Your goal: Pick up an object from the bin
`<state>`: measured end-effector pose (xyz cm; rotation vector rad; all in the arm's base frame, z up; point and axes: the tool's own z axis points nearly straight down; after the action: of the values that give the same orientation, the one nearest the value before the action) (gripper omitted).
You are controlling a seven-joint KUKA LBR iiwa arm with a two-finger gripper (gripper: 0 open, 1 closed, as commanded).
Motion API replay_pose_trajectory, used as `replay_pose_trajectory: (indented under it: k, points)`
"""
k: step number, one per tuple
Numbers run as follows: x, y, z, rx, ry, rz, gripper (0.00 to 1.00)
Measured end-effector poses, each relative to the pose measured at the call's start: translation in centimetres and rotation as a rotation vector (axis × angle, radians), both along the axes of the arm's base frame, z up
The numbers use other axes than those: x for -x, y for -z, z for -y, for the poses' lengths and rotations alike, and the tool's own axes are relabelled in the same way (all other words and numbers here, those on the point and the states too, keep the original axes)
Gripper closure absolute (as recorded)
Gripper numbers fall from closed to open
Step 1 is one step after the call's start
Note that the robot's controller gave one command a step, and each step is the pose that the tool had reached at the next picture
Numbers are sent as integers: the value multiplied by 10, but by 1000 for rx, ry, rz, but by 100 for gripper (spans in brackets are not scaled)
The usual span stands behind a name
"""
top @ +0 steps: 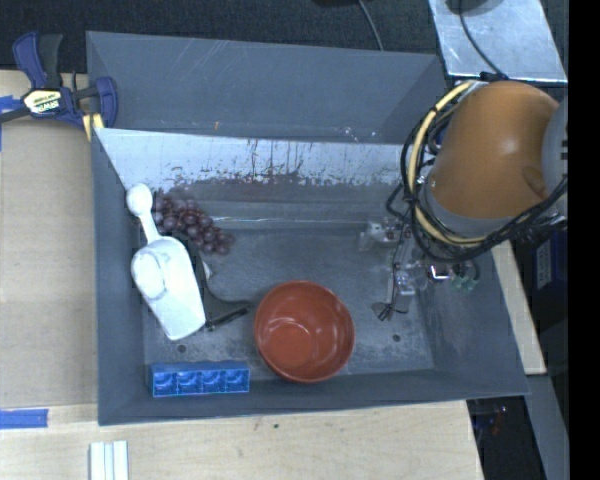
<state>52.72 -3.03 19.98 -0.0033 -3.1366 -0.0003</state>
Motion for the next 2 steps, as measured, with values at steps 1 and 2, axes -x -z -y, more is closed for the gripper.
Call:
replay_pose_trajectory:
  k: [1,2]
  points:
    - [-2,-4,0,1,-2,8,0]
    - [-32,107,-112,0,-537,13,0]
